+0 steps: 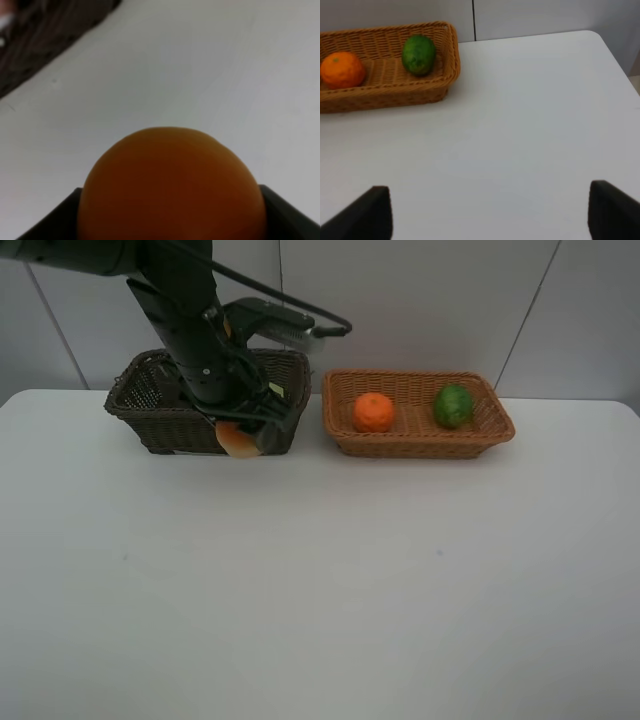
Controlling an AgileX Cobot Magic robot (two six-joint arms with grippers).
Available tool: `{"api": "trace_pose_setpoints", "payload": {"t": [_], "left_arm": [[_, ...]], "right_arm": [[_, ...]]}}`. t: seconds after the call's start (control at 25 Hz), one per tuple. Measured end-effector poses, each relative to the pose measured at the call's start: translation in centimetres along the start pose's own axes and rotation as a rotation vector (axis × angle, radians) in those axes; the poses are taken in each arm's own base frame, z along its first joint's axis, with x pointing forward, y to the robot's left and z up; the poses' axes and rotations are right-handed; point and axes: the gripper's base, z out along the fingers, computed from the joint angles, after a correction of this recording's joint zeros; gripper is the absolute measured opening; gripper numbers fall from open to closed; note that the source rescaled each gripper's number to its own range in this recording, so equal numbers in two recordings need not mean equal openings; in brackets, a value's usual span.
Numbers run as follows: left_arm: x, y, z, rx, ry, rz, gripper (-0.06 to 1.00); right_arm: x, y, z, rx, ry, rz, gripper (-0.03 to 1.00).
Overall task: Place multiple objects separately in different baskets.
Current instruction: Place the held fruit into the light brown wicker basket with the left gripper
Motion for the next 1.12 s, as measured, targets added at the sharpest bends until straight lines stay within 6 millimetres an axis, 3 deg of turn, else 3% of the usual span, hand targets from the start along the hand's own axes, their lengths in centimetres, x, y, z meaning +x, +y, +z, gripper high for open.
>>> {"api": "trace_pose_setpoints", "payload": {"t": [0.16,0.4,0.6,0.92,1.12], "left_arm": [[-2.6,-1.0,-1.0,0.009,-0.081,-0.026,0.78],[-6.1,-2.5,0.2,0.025,-0.158,-0.016,0.78],[-8.9,-4.3,1.0,0.063,-0.336,0.008,0.78],[-11.1,-7.4,3.8,0.147,-0.621,0.051,0.78],[-11.4,-8.1,6.8,0.174,-0.707,0.056,0.78]], "right_arm": [[0.0,0.0,0.0,0.000,0.000,0.000,0.66],[0.0,0.0,0.0,0.000,0.000,0.000,0.66],[0.0,0.0,0.0,0.000,0.000,0.000,0.66],[0.0,0.0,0.0,0.000,0.000,0.000,0.66],[0.0,0.0,0.0,0.000,0.000,0.000,0.66]]}}
